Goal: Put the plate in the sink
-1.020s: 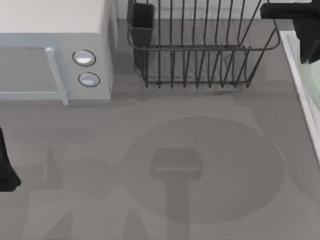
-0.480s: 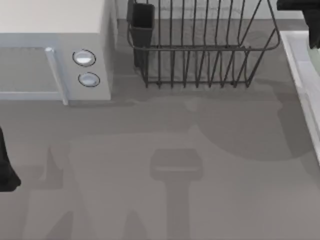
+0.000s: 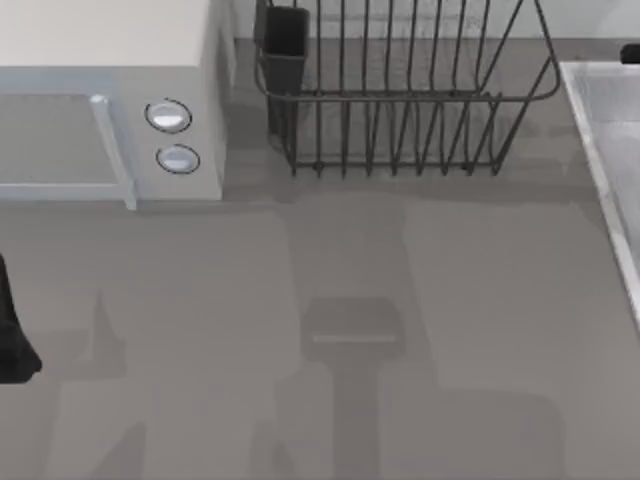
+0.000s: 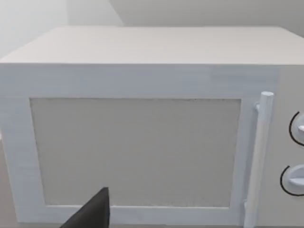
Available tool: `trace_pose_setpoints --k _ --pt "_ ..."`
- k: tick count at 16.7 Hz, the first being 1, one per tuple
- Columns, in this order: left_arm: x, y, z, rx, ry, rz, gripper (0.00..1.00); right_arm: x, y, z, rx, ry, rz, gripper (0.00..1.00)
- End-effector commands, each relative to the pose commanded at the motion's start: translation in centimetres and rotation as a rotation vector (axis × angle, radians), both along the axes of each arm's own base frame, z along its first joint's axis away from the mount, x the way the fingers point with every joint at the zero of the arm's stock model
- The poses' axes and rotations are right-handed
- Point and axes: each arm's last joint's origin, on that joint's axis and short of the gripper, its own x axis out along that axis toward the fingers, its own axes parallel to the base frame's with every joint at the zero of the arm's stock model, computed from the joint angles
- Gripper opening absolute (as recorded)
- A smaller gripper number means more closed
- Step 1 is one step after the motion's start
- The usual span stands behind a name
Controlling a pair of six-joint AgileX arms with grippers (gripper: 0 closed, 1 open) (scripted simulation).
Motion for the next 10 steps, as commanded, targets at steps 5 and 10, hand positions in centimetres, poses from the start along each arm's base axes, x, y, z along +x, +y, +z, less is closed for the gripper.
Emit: trace_pose_setpoints --k 5,10 --pt "0.00 0.00 0.00 0.000 0.000 0.000 1.00 0.13 -0.43 -0.34 0.000 0.000 0.000 0.00" --pt "0.00 0.00 0.00 0.000 0.000 0.000 1.00 0.13 -0.43 -0.34 0.000 0.000 0.000 0.38"
